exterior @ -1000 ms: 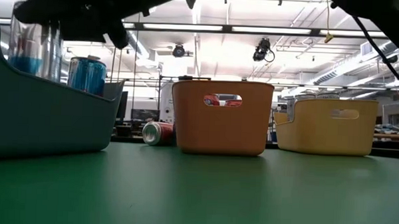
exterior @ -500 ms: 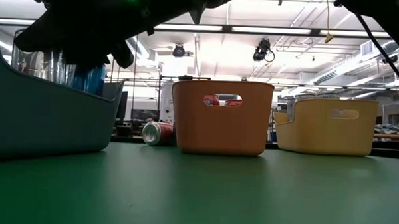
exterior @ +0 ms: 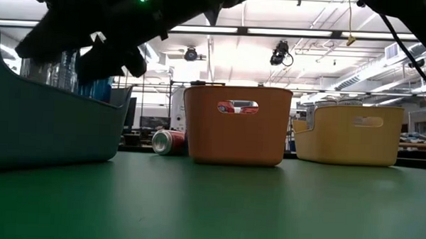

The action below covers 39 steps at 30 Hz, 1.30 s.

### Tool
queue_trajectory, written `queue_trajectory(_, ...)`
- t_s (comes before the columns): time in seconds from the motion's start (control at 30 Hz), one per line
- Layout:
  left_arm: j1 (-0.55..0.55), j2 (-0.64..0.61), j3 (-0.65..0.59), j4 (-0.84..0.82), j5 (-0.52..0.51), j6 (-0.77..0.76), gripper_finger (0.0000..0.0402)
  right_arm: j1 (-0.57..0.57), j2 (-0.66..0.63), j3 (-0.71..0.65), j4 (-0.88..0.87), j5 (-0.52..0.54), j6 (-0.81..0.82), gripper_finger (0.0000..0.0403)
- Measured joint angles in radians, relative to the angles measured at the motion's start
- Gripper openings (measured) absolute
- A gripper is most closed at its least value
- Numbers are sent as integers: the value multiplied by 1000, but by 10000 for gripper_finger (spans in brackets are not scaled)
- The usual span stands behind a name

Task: Sort soda cans
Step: Put the blue soda can into the blue bin

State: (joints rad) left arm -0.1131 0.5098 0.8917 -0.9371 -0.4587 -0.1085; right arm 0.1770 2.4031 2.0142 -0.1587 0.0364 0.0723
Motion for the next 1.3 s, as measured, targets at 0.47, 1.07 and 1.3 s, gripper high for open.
queue_trajectory(0.47, 6, 65, 1, 206, -46, 14, 1, 12, -145, 1, -97, -1, -111, 327)
queue_trajectory(1.07, 549, 457, 100, 493, 560, 238, 0, -94, -508, 2, -793, 167, -215, 257)
queue_trajectory(1.3, 763, 669, 149, 565, 817, 260, 0, -256, -512, -51, -871, -73, -257, 219)
